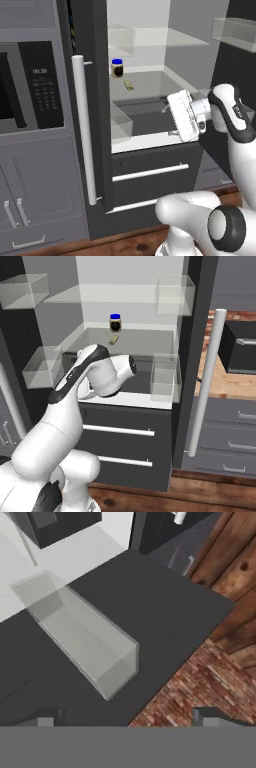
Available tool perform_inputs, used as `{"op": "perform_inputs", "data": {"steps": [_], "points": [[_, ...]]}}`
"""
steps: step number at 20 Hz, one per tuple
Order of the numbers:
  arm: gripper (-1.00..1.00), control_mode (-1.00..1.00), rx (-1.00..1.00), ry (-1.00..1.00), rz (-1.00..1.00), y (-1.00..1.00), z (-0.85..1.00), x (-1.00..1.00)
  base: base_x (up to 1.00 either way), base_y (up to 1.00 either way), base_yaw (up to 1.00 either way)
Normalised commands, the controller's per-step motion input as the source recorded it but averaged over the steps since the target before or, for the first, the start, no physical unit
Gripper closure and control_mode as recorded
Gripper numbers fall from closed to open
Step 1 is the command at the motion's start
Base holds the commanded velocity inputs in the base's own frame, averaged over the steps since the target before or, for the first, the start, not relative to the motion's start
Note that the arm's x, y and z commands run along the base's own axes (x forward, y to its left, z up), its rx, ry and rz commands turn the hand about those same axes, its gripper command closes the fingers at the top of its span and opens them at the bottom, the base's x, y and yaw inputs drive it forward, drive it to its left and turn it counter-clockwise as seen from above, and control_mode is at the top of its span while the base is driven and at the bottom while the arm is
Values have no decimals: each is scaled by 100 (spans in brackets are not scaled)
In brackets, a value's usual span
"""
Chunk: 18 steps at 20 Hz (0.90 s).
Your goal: Retrieve the butter from the fridge and place it on a plate on the dining table. Then retrieve the butter knife by the fridge and place it near the plate.
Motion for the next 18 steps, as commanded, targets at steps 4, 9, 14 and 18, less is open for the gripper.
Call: {"op": "perform_inputs", "data": {"steps": [4, 9, 14, 18], "points": [[-100, -100, 4, -7, 38, 33, -41, 51, 0, 0, 0], [-100, -100, 0, -7, 40, 42, -21, 38, 0, 0, 0], [-100, -100, 1, -23, 27, 5, -1, 52, 0, 0, 0], [-100, -100, 4, -28, 20, 6, -12, 43, 0, 0, 0]]}}
